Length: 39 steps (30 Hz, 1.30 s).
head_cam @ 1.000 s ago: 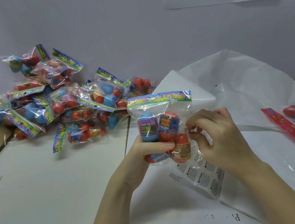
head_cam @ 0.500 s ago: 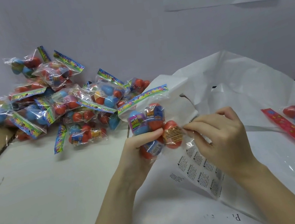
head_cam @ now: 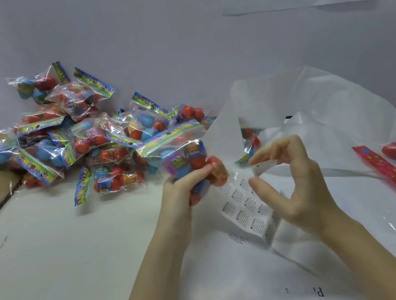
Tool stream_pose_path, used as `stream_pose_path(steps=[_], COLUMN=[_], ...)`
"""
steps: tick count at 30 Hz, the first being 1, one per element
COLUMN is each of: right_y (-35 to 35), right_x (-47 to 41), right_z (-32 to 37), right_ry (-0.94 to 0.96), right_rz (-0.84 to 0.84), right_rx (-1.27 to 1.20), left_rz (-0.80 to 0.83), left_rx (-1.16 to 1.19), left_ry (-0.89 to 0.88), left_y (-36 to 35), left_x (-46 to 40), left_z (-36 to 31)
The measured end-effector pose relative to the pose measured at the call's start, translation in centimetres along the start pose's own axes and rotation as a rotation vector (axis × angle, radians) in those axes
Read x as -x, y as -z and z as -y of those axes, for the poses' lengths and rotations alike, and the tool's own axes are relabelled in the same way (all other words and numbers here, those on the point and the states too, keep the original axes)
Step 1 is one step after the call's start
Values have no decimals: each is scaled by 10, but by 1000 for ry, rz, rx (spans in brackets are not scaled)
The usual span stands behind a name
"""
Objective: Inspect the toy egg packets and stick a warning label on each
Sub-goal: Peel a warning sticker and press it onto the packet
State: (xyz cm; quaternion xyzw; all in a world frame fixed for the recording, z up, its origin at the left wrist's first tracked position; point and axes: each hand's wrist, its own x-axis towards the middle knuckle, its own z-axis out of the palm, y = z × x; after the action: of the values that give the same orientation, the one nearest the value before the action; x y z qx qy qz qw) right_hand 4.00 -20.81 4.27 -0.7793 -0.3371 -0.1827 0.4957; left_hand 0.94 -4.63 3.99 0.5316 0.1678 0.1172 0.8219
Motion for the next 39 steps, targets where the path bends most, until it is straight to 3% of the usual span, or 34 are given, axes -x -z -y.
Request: stream_pose_path(steps=[3,8,10,14,18,27,39], right_y=[-1,2,4,5,4,1,-2], right_x=[-3,-4,-6,-7,-6,-5,-7], right_z=[-1,0,1,4,10,17,19], right_ry=[-74,-65,-80,-98,-93,-82,-133], right_rz=[-22,-71,-109,-125,-99,-51,-22], right_rx=[-68,-116,-190,-275,-286,-133,-102], left_rz=[-114,-316,-360,-105,89,115,145], left_rx=[-176,-165,-128,19,20,-63,-73], left_ry=[-171,-537,-590,-354,-177,-170,-177], left_y=[1,-5,-2,-1,-2,-8,-10], left_x=[0,8,8,8,7,11,14], left_z=[3,-3,-4,-6,-5,0,0])
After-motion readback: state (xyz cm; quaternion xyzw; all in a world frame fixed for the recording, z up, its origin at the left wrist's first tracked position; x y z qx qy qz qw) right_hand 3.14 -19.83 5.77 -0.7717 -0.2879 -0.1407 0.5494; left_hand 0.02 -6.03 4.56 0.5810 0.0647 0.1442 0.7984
